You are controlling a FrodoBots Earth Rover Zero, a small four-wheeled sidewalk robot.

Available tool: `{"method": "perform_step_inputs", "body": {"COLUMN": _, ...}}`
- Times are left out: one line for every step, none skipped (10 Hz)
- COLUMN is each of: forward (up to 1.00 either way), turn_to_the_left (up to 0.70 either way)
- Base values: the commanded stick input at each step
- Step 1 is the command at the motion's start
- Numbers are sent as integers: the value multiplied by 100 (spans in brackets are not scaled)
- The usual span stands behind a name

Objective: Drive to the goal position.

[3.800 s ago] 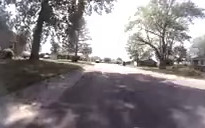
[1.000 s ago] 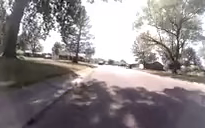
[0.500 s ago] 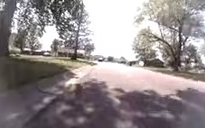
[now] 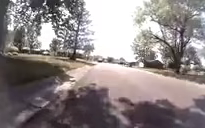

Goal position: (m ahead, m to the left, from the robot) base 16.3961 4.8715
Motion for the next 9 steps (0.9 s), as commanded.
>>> {"method": "perform_step_inputs", "body": {"forward": 100, "turn_to_the_left": 2}}
{"method": "perform_step_inputs", "body": {"forward": 100, "turn_to_the_left": 3}}
{"method": "perform_step_inputs", "body": {"forward": 100, "turn_to_the_left": 2}}
{"method": "perform_step_inputs", "body": {"forward": 100, "turn_to_the_left": 3}}
{"method": "perform_step_inputs", "body": {"forward": 100, "turn_to_the_left": 2}}
{"method": "perform_step_inputs", "body": {"forward": 100, "turn_to_the_left": 2}}
{"method": "perform_step_inputs", "body": {"forward": 100, "turn_to_the_left": 2}}
{"method": "perform_step_inputs", "body": {"forward": 100, "turn_to_the_left": 3}}
{"method": "perform_step_inputs", "body": {"forward": 100, "turn_to_the_left": 2}}
